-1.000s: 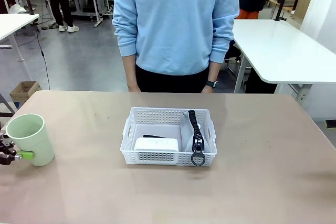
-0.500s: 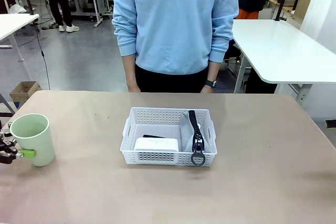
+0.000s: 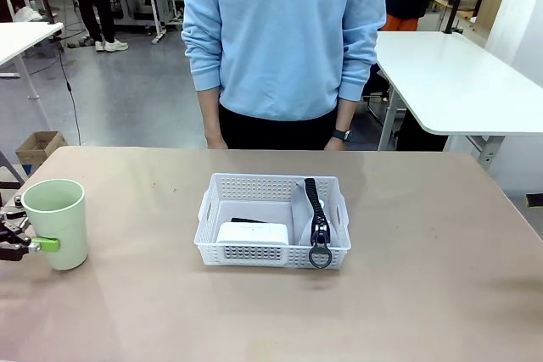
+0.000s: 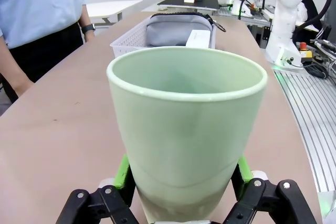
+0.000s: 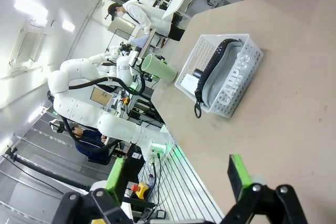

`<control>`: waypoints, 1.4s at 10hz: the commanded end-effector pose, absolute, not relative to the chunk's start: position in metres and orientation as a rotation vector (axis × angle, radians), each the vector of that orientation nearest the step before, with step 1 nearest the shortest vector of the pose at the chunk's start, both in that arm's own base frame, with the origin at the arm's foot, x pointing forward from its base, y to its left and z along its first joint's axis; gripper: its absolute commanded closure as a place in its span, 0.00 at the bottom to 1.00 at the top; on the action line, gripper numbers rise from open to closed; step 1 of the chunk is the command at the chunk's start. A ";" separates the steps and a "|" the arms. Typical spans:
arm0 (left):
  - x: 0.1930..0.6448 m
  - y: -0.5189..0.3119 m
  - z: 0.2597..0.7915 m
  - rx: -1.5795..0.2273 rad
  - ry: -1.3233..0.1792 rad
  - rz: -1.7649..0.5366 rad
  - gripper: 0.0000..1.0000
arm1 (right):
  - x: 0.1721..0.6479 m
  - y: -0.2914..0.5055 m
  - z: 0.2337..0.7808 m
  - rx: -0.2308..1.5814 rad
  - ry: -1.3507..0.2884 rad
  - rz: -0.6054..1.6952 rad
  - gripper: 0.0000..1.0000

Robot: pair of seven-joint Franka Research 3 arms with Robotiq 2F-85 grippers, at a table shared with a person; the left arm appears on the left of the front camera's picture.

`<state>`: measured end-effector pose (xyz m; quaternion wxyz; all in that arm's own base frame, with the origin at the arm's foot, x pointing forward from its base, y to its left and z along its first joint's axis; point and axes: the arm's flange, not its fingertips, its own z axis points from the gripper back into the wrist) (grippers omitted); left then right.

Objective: Efficiently arrange items inside the basket to fit them all.
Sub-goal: Pick up the Reusable plastic cup and place it inside the Organizing basket.

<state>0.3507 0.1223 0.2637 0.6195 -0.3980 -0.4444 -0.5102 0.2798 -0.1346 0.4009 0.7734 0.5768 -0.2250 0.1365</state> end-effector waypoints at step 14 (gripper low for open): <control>0.307 0.214 0.439 -0.748 -1.200 -0.997 0.59 | 0.279 -0.134 0.402 1.256 -0.500 0.306 0.00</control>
